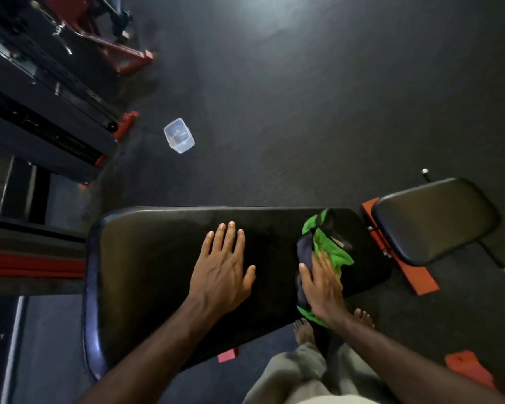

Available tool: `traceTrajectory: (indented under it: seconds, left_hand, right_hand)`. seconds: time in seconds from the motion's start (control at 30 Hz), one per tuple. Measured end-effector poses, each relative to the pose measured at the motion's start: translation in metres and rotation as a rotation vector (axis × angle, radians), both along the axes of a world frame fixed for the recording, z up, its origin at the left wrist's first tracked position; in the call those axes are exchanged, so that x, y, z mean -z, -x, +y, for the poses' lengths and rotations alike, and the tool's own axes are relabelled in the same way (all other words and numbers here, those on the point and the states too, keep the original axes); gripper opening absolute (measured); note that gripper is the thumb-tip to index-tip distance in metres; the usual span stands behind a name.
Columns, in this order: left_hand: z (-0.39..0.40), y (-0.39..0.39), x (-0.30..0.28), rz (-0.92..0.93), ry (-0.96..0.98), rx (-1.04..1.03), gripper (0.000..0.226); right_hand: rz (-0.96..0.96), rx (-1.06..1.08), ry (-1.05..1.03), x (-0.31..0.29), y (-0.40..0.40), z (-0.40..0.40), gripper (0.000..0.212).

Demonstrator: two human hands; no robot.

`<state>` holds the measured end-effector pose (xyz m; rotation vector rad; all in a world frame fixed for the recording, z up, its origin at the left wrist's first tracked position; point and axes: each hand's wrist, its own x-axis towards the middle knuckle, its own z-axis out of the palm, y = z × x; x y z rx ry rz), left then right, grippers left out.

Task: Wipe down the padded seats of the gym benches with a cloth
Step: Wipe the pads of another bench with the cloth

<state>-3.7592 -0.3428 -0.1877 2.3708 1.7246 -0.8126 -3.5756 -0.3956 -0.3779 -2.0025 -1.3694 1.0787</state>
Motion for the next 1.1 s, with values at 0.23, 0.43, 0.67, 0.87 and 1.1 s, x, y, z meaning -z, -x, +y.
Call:
traceTrajectory:
  seconds: [0.23,0.43,0.67,0.87,1.1]
  left_hand:
    - [-0.002,0.001,0.008,0.036,-0.036,0.044,0.089]
    - [-0.004,-0.001,0.009,0.061,-0.033,0.056,0.083]
    - [-0.003,-0.002,0.012,0.068,-0.032,0.060,0.082]
    - [-0.005,-0.002,0.012,0.067,-0.052,0.064,0.085]
    - [-0.004,-0.002,0.010,0.057,-0.024,0.061,0.082]
  right_hand:
    - [0.021,-0.344,-0.365,-0.002,-0.011,-0.021,0.056]
    - [0.013,-0.088,-0.211,-0.024,0.026,-0.022,0.066]
    - [0.020,0.098,-0.059,-0.012,0.013,-0.010,0.071]
    - [0.019,-0.230,-0.435,-0.025,0.010,-0.035,0.056]
    - [-0.066,0.028,-0.269,-0.025,0.036,-0.042,0.064]
